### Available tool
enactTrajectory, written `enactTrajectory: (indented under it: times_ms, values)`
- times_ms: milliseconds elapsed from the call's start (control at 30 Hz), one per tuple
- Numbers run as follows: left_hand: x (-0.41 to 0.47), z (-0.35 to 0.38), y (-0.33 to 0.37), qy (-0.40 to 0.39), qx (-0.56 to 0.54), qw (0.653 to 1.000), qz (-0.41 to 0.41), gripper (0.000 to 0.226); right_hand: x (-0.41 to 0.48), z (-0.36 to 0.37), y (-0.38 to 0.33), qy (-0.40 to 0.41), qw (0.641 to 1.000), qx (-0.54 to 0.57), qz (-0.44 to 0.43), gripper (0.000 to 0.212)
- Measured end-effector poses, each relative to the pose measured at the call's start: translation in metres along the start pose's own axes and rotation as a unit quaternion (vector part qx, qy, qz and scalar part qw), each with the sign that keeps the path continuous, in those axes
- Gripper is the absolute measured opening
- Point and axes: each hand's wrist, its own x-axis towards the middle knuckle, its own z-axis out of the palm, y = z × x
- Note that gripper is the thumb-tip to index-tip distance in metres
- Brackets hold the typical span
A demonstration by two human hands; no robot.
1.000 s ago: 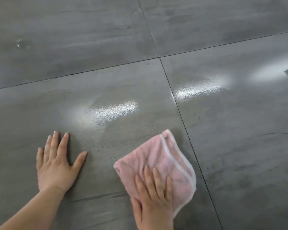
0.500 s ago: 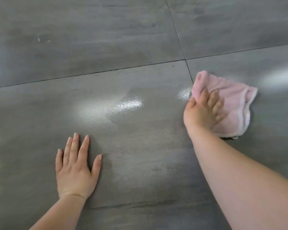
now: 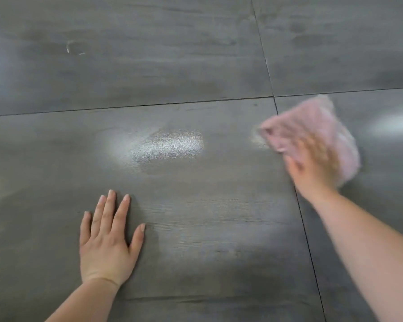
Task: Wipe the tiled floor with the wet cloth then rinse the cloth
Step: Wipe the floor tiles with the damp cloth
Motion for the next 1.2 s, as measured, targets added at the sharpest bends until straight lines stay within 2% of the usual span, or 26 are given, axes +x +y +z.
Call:
enactTrajectory:
  times_ms: [67, 133, 200, 233, 300, 367, 400, 467, 533, 600, 667, 700, 767, 800, 833, 900, 967, 1033, 1067, 1133, 1200]
  values:
    - [0.001, 0.001, 0.001, 0.005, 0.004, 1.0, -0.003, 0.072, -0.011, -0.014, 0.039, 0.025, 0.99, 0.023, 0.139, 0.075]
    - [0.001, 0.001, 0.001, 0.01, 0.011, 1.0, -0.012, 0.07, -0.012, -0.015, 0.038, 0.035, 0.968, 0.054, 0.242, 0.066]
    - [0.0, 0.002, 0.001, 0.007, 0.016, 1.0, -0.015, 0.063, -0.003, -0.006, 0.007, 0.024, 0.953, 0.068, 0.295, 0.055]
    - [0.001, 0.003, 0.001, 0.006, 0.014, 1.0, -0.015, 0.06, 0.0, -0.003, -0.015, 0.014, 0.955, 0.062, 0.289, 0.054]
    - [0.0, 0.003, 0.0, 0.002, 0.014, 1.0, -0.019, 0.06, -0.011, 0.013, -0.067, -0.009, 0.981, 0.048, 0.187, 0.055]
    - [-0.001, 0.001, 0.001, 0.007, 0.013, 1.0, -0.019, 0.061, -0.044, 0.038, -0.111, -0.008, 0.999, 0.046, 0.004, 0.056]
    - [-0.002, 0.001, 0.001, 0.008, 0.013, 1.0, -0.018, 0.062, -0.063, 0.048, -0.122, 0.01, 0.994, 0.044, -0.099, 0.056]
    - [-0.003, 0.002, 0.003, 0.015, 0.007, 1.0, -0.021, 0.065, -0.086, 0.049, -0.111, 0.001, 0.973, 0.02, -0.228, 0.051]
    - [-0.001, 0.001, 0.004, 0.044, 0.002, 0.999, -0.028, 0.071, -0.087, 0.043, -0.058, 0.0, 0.966, -0.006, -0.259, 0.048]
    - [-0.004, 0.0, 0.005, 0.042, 0.003, 0.999, -0.024, 0.076, -0.1, 0.032, 0.012, 0.022, 0.98, -0.044, -0.191, 0.05]
    - [-0.002, 0.0, 0.008, 0.049, 0.013, 0.999, -0.016, 0.079, -0.119, 0.012, 0.071, 0.021, 1.0, -0.019, -0.001, 0.066]
    - [-0.001, -0.001, 0.009, 0.051, 0.018, 0.998, -0.016, 0.079, -0.129, 0.006, 0.086, 0.026, 0.994, 0.016, 0.108, 0.076]
    - [-0.003, 0.0, 0.01, 0.047, 0.019, 0.999, -0.02, 0.08, -0.143, 0.005, 0.082, 0.033, 0.958, 0.097, 0.268, 0.08]
    - [-0.005, 0.0, 0.01, 0.038, 0.022, 0.999, -0.02, 0.08, -0.148, 0.01, 0.065, 0.032, 0.945, 0.101, 0.31, 0.079]
    - [-0.006, 0.0, 0.011, 0.03, 0.028, 0.999, -0.021, 0.079, -0.155, 0.017, 0.042, 0.032, 0.944, 0.096, 0.313, 0.078]
    - [-0.005, -0.001, 0.015, 0.02, 0.033, 0.999, -0.022, 0.071, -0.177, 0.038, -0.01, 0.061, 0.975, 0.052, 0.206, 0.073]
    - [-0.004, -0.001, 0.019, -0.002, 0.025, 0.999, -0.034, 0.058, -0.21, 0.062, -0.055, 0.066, 0.998, -0.007, 0.021, 0.067]
    - [-0.006, -0.002, 0.027, -0.018, -0.001, 0.997, -0.069, 0.055, -0.233, 0.071, -0.071, 0.052, 0.984, -0.056, -0.162, 0.07]
    - [-0.006, -0.002, 0.032, -0.018, -0.02, 0.996, -0.081, 0.055, -0.234, 0.072, -0.066, 0.045, 0.971, -0.059, -0.226, 0.069]
    - [-0.004, -0.004, 0.035, -0.023, -0.038, 0.994, -0.1, 0.056, -0.22, 0.065, -0.039, 0.052, 0.955, -0.061, -0.285, 0.058]
    - [-0.002, -0.007, 0.03, -0.037, -0.041, 0.993, -0.104, 0.057, -0.207, 0.058, 0.009, 0.042, 0.968, -0.058, -0.239, 0.045]
